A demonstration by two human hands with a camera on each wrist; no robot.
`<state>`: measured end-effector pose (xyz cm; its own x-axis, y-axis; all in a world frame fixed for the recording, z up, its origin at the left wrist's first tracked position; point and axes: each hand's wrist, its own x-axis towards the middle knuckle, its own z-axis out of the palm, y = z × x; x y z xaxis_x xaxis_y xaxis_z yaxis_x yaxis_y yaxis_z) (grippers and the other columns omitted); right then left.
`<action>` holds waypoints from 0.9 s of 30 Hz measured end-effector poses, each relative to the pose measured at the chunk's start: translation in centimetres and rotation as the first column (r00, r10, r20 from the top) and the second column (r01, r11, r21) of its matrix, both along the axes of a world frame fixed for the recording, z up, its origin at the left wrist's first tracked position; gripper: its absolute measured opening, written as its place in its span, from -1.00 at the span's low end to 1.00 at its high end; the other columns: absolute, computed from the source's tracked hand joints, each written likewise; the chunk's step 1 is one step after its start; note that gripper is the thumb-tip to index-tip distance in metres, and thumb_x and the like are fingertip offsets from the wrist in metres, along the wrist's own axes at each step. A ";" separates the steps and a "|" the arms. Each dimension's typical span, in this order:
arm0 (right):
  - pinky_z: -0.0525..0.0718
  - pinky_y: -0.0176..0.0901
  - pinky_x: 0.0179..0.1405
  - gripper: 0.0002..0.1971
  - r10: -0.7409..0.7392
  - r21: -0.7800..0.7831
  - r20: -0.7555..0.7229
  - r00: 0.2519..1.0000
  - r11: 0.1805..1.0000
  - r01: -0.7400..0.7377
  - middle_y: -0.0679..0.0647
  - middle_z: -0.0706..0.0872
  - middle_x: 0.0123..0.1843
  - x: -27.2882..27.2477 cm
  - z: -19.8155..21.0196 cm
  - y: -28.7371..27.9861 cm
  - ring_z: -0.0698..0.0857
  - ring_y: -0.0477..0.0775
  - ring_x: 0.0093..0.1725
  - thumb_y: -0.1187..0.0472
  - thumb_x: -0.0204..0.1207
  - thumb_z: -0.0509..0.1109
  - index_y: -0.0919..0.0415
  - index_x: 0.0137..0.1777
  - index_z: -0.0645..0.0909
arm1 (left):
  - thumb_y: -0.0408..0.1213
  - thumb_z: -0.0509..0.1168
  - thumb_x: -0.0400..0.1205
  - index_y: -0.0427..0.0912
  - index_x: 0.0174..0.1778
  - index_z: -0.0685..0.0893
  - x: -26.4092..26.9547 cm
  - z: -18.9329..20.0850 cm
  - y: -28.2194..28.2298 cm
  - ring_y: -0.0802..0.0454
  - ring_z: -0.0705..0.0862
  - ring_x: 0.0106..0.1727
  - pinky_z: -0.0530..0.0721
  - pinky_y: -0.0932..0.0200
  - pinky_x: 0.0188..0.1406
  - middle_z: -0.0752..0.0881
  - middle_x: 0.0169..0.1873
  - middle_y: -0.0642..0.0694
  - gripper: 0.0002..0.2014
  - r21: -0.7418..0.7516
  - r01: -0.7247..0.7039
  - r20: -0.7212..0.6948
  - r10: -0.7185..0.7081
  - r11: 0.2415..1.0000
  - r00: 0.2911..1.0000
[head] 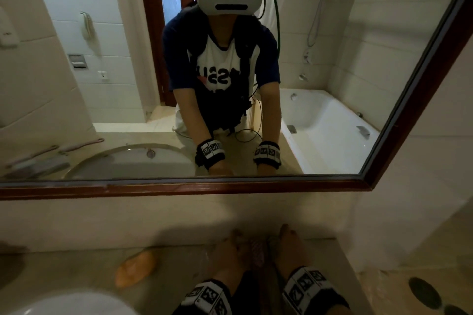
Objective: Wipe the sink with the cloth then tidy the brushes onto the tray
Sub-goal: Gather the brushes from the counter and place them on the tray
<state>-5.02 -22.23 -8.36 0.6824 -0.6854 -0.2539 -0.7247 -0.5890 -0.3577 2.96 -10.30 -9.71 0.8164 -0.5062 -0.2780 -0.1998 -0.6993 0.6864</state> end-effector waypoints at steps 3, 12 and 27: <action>0.47 -0.11 0.47 -0.42 0.049 -0.045 0.050 0.998 0.998 -0.047 0.21 0.33 0.58 0.2 1.9 1.1 0.47 0.16 0.49 0.16 0.70 0.10 0.23 0.66 0.01 | -0.34 0.21 0.62 -0.03 0.41 0.45 0.9 1.0 2.8 -0.11 0.70 0.19 0.69 0.09 0.19 0.68 0.21 -0.19 -0.59 -0.018 -0.002 0.016 0.002 1.000 1.000; 0.52 -0.11 0.31 -0.52 0.549 0.003 -0.110 0.828 0.834 -0.552 0.18 0.33 0.57 6.4 5.2 13.0 0.53 0.15 0.42 0.32 0.63 0.16 0.15 0.56 0.27 | -0.32 0.12 0.65 -0.01 0.48 0.42 3.5 4.0 17.6 -0.05 0.68 0.23 0.62 0.14 0.19 0.72 0.21 -0.11 -0.56 0.107 -0.144 0.171 0.124 0.984 0.977; 0.28 -0.07 0.61 -0.63 0.750 -0.034 -0.197 0.632 0.638 -0.769 0.00 0.48 0.41 12.3 4.3 24.6 0.44 0.11 0.47 -0.12 0.67 0.09 -0.02 0.39 0.44 | -0.09 0.40 0.54 0.02 0.59 0.25 10.9 0.9 27.3 -0.07 0.54 0.45 0.55 0.04 0.45 0.47 0.46 -0.11 -0.29 0.256 0.008 -0.033 0.000 0.967 0.999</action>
